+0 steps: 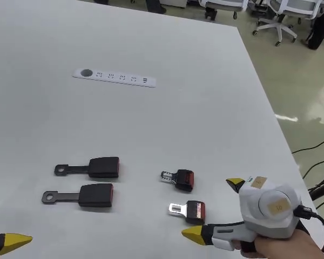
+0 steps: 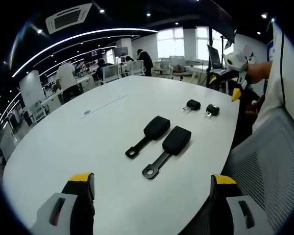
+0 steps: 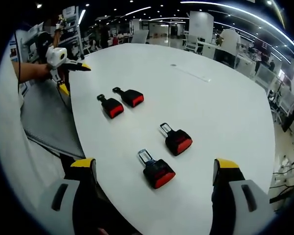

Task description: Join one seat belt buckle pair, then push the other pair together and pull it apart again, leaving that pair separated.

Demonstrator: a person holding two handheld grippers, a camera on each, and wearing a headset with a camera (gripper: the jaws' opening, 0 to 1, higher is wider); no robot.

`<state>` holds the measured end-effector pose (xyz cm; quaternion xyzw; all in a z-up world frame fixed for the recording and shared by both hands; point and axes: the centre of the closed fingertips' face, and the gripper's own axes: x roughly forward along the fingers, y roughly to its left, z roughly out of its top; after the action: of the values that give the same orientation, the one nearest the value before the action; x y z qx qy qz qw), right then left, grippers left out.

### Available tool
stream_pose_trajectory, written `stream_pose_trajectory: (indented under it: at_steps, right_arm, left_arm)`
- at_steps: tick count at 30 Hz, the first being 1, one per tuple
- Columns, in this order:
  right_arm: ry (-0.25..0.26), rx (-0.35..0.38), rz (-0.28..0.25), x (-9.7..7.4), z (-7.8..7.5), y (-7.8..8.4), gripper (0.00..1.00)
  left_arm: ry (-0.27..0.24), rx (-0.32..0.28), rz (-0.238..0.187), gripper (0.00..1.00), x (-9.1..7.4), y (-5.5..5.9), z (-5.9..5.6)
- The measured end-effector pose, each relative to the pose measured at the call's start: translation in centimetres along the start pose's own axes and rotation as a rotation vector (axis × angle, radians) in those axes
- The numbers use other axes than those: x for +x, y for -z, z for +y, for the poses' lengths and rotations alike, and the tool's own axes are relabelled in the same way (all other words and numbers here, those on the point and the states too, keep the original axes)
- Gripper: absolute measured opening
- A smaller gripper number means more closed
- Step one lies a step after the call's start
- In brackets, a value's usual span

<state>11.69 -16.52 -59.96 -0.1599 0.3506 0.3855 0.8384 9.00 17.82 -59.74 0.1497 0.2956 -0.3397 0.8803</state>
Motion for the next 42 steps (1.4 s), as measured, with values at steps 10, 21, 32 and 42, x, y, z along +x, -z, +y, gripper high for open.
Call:
stream_pose_trajectory:
  at_steps: [10,21,32,42]
  right_arm:
    - [-0.003,-0.052,0.029,0.1,0.2,0.6,0.98]
    - [0.000,-0.095,0.037,0.1,0.0,0.7,0.95]
    - [0.002,-0.111,0.051,0.4,-0.3,1.5,0.93]
    - [-0.001,-0.140,0.041,0.5,-0.3,1.0,0.91]
  left_arm:
    - [-0.014,-0.020,-0.030,1.00,-0.1,-0.4,0.6]
    - [-0.005,-0.002,-0.002,1.00,0.1,-0.2,0.3]
    - [0.004,-0.002,-0.005,1.00,0.1,-0.5,-0.1]
    - [0.023,0.004,-0.022,1.00,-0.1,-1.4,-0.5]
